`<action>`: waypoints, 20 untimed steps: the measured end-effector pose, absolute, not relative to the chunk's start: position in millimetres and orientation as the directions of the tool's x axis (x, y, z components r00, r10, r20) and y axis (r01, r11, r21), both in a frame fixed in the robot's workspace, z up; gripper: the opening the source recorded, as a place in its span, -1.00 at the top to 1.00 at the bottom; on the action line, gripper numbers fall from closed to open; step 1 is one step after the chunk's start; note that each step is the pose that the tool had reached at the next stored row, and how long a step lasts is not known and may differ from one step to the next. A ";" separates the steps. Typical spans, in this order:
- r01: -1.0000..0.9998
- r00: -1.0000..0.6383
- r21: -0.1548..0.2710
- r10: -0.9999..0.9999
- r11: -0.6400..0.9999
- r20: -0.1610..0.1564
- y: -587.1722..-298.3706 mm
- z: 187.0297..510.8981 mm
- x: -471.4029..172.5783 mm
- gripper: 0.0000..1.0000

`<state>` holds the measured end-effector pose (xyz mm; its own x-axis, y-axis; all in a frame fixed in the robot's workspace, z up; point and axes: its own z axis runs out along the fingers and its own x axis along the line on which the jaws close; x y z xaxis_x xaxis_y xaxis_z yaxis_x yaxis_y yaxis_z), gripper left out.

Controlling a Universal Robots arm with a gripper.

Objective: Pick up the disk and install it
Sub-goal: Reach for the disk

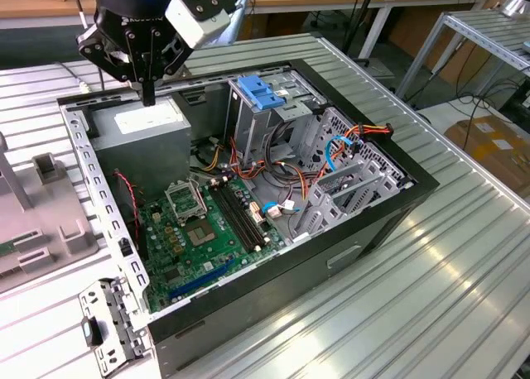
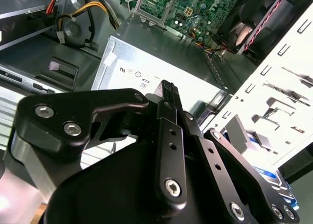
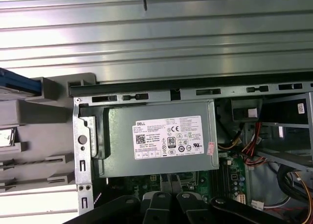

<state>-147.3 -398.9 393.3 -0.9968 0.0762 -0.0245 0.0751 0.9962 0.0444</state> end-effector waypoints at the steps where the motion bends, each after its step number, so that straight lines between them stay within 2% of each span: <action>1: 0.075 -0.997 0.044 0.076 0.996 -0.024 -398.9 393.3 -148.5 0.79; 20: 0.075 -0.997 0.044 0.076 0.996 -0.024 -398.9 393.3 -160.6 0.79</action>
